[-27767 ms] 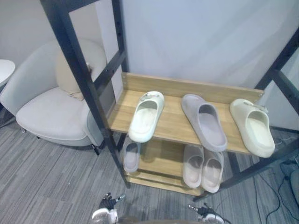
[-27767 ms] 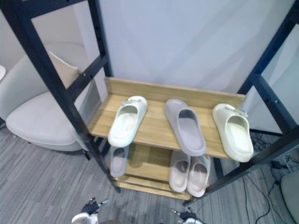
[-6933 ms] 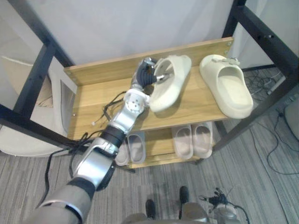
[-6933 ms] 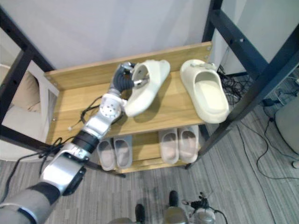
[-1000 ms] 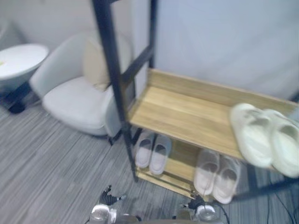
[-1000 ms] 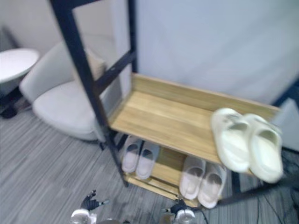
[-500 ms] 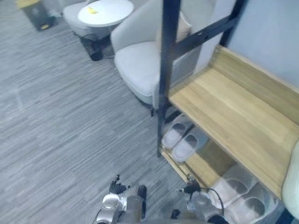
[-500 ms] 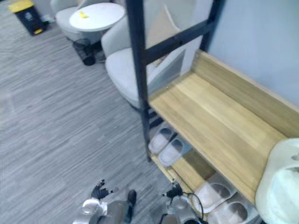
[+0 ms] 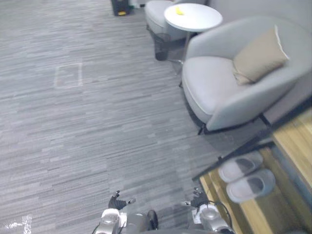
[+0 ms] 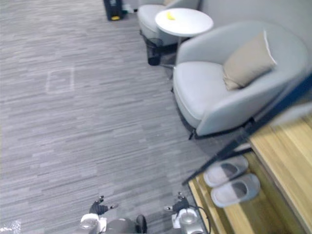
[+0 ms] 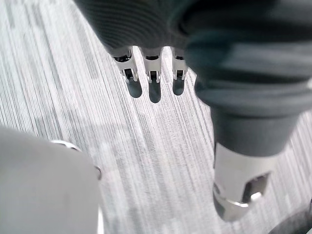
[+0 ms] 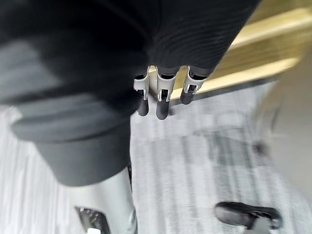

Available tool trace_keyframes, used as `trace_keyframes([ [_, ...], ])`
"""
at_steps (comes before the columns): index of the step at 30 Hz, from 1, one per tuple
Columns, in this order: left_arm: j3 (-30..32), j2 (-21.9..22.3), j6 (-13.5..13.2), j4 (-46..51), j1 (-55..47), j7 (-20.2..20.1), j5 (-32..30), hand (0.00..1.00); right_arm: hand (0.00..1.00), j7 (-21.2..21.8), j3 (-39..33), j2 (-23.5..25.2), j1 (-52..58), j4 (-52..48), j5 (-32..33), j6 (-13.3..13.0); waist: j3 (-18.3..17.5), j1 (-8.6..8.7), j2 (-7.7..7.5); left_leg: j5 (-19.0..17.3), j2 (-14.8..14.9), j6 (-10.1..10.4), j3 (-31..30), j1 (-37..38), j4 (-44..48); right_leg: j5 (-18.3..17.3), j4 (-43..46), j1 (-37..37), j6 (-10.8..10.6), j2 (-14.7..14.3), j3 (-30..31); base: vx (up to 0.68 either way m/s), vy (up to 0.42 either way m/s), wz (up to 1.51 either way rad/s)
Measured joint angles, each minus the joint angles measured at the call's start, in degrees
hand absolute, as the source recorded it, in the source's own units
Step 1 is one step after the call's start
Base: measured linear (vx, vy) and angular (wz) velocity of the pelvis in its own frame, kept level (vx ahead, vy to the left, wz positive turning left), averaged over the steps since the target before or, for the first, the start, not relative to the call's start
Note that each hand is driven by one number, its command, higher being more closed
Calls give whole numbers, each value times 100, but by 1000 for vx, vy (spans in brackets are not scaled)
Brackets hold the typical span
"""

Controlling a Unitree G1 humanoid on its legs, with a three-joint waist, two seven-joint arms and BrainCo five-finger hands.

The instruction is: Organize the slippers on the shoe rack

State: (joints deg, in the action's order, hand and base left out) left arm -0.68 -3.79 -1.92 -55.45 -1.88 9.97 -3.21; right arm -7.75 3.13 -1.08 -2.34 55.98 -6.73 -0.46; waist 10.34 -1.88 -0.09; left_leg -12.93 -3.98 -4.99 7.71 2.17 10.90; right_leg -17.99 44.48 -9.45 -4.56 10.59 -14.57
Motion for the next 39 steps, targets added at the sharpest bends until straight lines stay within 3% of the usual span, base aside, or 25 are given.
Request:
trace_keyframes([
  [4, 21, 61, -17, -3, 102, 9, 44, 0, 0, -1, 60, -104, -102, -16, 2, -60, 87, 112, 28, -24, 28, 43, -841, 320, -277, 216, -1415, -786, 91, -642, 588, 320, -76, 114],
  [5, 19, 66, -26, -5, 105, 2, 112, 0, 0, -1, 69, -131, -140, -17, 3, -58, 128, 203, -37, -91, -22, 149, -1242, 399, -315, 747, -2330, -862, 66, -742, 914, 452, -232, 185],
  [6, 20, 53, -29, -10, 112, 0, 118, 0, 0, -4, 71, -128, -122, -14, 5, -58, 170, 202, -165, -193, -95, 236, -1570, 512, -324, 1500, -2577, -861, 231, -691, 1110, 473, -277, 168],
  [7, 41, 53, -36, -28, 111, 1, 118, 0, 0, -2, 72, -140, -113, -24, 8, -58, 156, 214, -180, -253, -60, 256, -1737, 556, -318, 1507, -2438, -858, 361, -682, 1095, 444, -277, 124],
  [8, 139, 120, -70, -20, 98, 5, 123, 0, 0, -9, 53, -176, -134, -27, 9, -59, 128, 160, -33, -297, 111, 334, -1951, 564, -276, 1318, -2328, -838, 427, -700, 832, 460, -272, 99],
  [10, 273, 187, -99, -25, 84, 5, 125, 0, 0, -12, -14, -133, -165, -34, 13, -54, 150, 154, 85, -325, 258, 415, -2075, 437, -73, 1042, -2214, -768, 542, -700, 473, 435, -251, 88],
  [13, 880, 388, -106, 161, 55, 4, 244, 0, 0, -13, 6, -66, -40, -184, 46, -38, 240, 145, 187, -390, 515, 1047, -1449, -552, 2582, 766, -2657, 96, 677, -842, -22, 408, -201, 76],
  [14, 1062, 433, -124, 384, -13, 9, 302, 0, 0, -18, 59, 3, 23, -354, 55, -26, 291, 60, 198, -351, 944, 1138, -778, -1005, 3840, 633, -2829, 548, 766, -993, -112, 441, -152, 26],
  [15, 1146, 422, -136, 573, -58, 21, 340, 0, 0, -38, 125, 101, 75, -373, 63, -40, 320, -81, 163, -454, 1277, 962, -325, -1364, 4417, 506, -2917, 836, 788, -1048, -152, 428, -137, 17],
  [17, 1158, 401, -158, 789, -66, 82, 352, 0, 0, -44, 175, 183, 41, -394, 76, -38, 329, -157, 88, -566, 1462, 798, -20, -1953, 4355, 378, -3190, 1204, 735, -1040, -292, 339, -76, 32],
  [20, 1256, 397, -192, 918, -56, 104, 478, 0, 0, -97, 148, 208, 3, -369, 236, -26, 387, -257, -21, -409, 1228, 661, 345, -2566, 2695, 302, -3668, 1717, 525, -825, -513, 364, 54, 39],
  [21, 1269, 396, -192, 920, -55, 103, 487, 0, 0, -104, 147, 208, -5, -366, 236, -25, 390, -270, -25, -356, 1192, 655, 378, -2606, 2531, 299, -3702, 1763, 504, -797, -540, 503, 145, 29],
  [22, 1311, 396, -197, 949, -71, 104, 545, 0, 0, -133, 136, 193, -57, -345, 235, -24, 406, -328, -85, 222, 1001, 649, 683, -2727, 1454, 292, -3943, 2029, 404, -667, -612, 543, 170, 11],
  [23, 1316, 442, -226, 1005, -115, 104, 631, 0, 0, -135, 138, 149, -71, -312, 230, -26, 361, -453, -34, 1113, 883, 380, 744, -2655, 960, 297, -4069, 2188, 317, -636, -568, 663, 213, 15],
  [24, 1320, 422, -243, 987, -80, 95, 682, 0, 0, -137, 129, 144, -83, -223, 229, -14, 339, -472, -194, 1115, 724, 163, 748, -2601, 986, 322, -4069, 2252, 290, -484, -514, 719, 262, 22],
  [26, 1309, 378, -246, 966, -84, 91, 684, 0, 0, -121, 62, 188, -141, -264, 214, -21, 281, -467, -298, 806, 534, 8, 730, -2510, 1098, 553, -3333, 2074, 52, -230, -304, 680, 263, 34],
  [27, 1285, 323, -237, 851, -87, 91, 683, 0, 0, -118, -129, 273, -123, -251, 211, -22, 299, -447, -342, 563, 431, -55, 699, -2204, 1154, 764, -2320, 1866, -148, -44, -67, 368, 153, 21],
  [28, 1265, 307, -226, 822, -90, 93, 684, 0, 0, -118, -164, 289, -104, -253, 212, -22, 303, -437, -349, 494, 404, -62, 676, -2095, 1150, 867, -2047, 1794, -196, -9, 6, 603, 233, 31],
  [29, 1196, 257, -157, 703, -99, 93, 681, 0, 0, -97, -267, 330, 4, -272, 211, -24, 325, -412, -345, 179, 327, -62, 542, -1504, 1108, 1250, -139, 1240, -148, 154, 408, 574, 191, 30],
  [30, 1197, 255, -141, 622, -104, 97, 679, 0, 0, -64, -256, 343, 108, -291, 211, -27, 335, -386, -333, 41, 284, -73, 460, -1005, 999, 1158, 1082, 799, -44, 177, 599, 668, 212, 34],
  [32, 1196, 284, -142, 584, -135, 96, 679, 0, 0, -23, -230, 388, 301, -371, 192, -41, 317, -260, -268, -4, 258, -139, 302, -339, 652, 940, 1783, 92, 68, 117, 563, 464, 103, 42],
  [34, 1196, 327, -143, 581, -154, 94, 680, 0, 0, -3, -230, 397, 290, -555, 158, -71, 230, -148, -257, -221, 295, -37, 194, 57, 299, 741, 1485, -543, 157, -2, 407, 468, 45, 37],
  [36, 1195, 373, -138, 373, 32, 87, 678, 0, 0, 3, -240, 369, 216, -530, 158, -112, 253, -100, -306, -345, 305, -6, 40, 598, 12, 653, -346, -1165, 218, -231, 127, 560, -22, 35],
  [38, 1178, 395, -139, 336, 66, 92, 678, 0, 0, 5, -238, 353, 174, -522, 160, -123, 256, -55, -296, -410, 332, 30, -79, 803, -108, 948, -1590, -1258, 185, -438, 101, 533, -72, 41],
  [39, 1070, 388, -145, 303, 87, 94, 673, 0, 0, 5, -239, 349, 143, -491, 161, -118, 250, 5, -321, -515, 314, 85, -254, 975, -225, 1382, -2852, -1235, 86, -581, 154, 434, -94, 57],
])
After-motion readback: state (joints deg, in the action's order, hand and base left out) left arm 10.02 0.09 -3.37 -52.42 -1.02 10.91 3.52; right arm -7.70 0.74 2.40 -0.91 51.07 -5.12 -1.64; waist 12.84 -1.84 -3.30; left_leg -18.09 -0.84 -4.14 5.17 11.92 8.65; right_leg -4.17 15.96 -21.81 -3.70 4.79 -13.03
